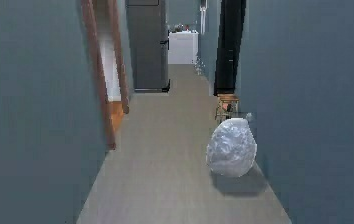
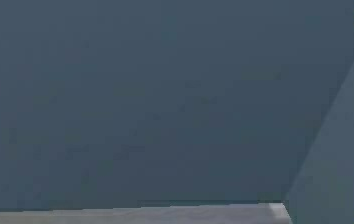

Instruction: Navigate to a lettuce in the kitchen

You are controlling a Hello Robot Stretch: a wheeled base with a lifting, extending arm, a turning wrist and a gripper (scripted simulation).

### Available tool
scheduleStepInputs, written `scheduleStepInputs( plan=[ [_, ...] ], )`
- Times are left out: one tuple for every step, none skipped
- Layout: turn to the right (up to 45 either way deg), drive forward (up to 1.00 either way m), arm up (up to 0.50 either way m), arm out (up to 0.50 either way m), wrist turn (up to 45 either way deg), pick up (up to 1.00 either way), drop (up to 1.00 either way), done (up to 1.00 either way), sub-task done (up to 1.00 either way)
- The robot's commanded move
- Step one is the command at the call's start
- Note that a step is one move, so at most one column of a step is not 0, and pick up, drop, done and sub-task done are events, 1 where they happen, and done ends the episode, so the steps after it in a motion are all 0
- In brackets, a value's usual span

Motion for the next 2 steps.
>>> scheduleStepInputs(
  plan=[
    [0.0, 1.00, 0.00, 0.00, 0.0, 0.00, 0.00, 0.00, 0.00],
    [0.0, 1.00, 0.00, 0.00, 0.0, 0.00, 0.00, 0.00, 0.00]
  ],
)
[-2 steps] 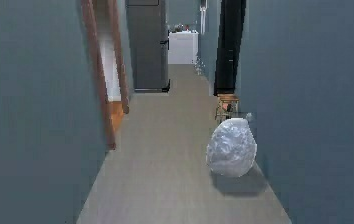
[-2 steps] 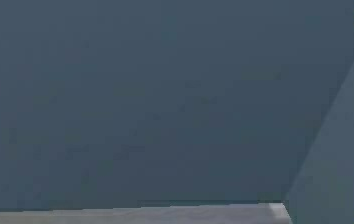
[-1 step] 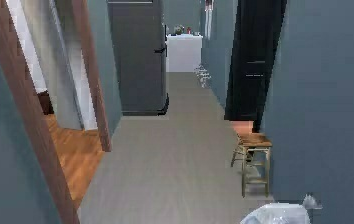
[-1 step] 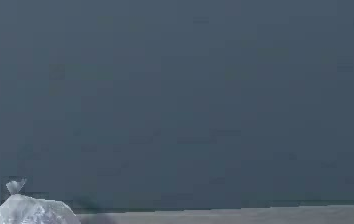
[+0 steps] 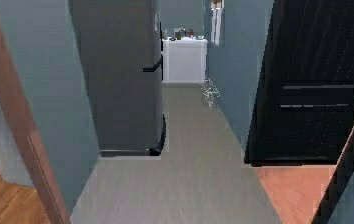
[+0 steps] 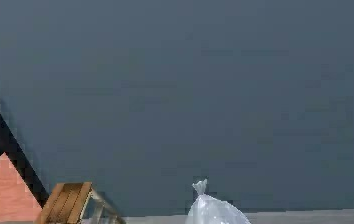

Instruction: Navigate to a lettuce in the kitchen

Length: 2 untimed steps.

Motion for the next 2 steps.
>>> scheduleStepInputs(
  plan=[
    [0.0, 1.00, 0.00, 0.00, 0.0, 0.00, 0.00, 0.00, 0.00],
    [3.0, 0.00, 0.00, 0.00, 0.0, 0.00, 0.00, 0.00, 0.00]
  ],
)
